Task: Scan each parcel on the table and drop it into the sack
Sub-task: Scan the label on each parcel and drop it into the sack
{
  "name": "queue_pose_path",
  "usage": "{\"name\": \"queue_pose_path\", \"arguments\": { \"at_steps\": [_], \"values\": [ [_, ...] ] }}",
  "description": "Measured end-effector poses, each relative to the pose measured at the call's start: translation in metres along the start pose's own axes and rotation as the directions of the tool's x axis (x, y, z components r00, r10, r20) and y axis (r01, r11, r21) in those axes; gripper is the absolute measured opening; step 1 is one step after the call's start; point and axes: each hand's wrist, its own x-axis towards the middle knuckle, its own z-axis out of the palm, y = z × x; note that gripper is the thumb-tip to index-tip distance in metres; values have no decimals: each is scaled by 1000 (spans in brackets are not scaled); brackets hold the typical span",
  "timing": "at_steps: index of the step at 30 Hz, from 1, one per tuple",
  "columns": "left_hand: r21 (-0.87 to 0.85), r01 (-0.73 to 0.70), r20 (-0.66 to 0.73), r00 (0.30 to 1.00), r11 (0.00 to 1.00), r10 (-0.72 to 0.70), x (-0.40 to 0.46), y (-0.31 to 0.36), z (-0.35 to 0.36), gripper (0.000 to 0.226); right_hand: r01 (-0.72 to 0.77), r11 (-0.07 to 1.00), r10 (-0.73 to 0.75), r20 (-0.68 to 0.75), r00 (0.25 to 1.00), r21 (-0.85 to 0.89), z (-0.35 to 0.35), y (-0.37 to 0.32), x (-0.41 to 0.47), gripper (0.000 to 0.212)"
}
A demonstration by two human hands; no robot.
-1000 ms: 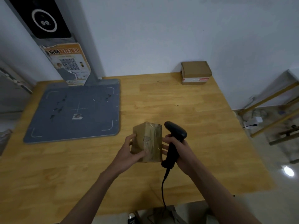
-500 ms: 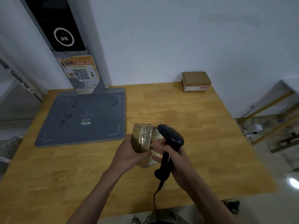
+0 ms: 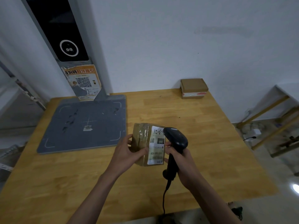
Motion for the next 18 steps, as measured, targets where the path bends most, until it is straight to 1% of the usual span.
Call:
{"name": "queue_pose_path", "arguments": {
  "at_steps": [2,4,6,9,10,12,14,16,17,18],
  "values": [
    [-15,12,-28,1000,1000,-12,0,1,0,80,-17,999,17,-20,1000,29,-1,1,2,6],
    [-4,-13,-33,999,1000,13,1,1,1,71,-46,996,48,-30,998,78,-3,0,4,7],
    [38,-47,13,999,998,47,3,1,0,67,-82,982,87,-18,996,168,-5,-4,4,7],
    [112,-83,119,991,990,69,4,2,0,79,-140,956,145,-3,989,257,-9,-9,6,17],
    [128,-86,125,990,988,70,5,1,0,81,-154,950,161,-3,987,270,-10,-9,8,20],
    [127,-69,102,993,989,57,9,1,1,78,-173,948,180,-3,984,266,-11,-8,11,24],
    [117,-47,94,995,992,36,17,4,1,70,-177,960,178,14,984,217,-12,-8,12,24],
    [130,-45,80,996,990,35,30,11,-5,58,-147,983,148,4,989,107,-17,-13,15,20],
    [140,-51,73,996,989,41,38,15,-9,52,-112,994,111,-16,994,0,-20,-16,17,15],
    [149,-61,72,996,987,51,47,19,-15,46,-50,987,45,-30,999,-156,-25,-20,20,11]
  ]
}}
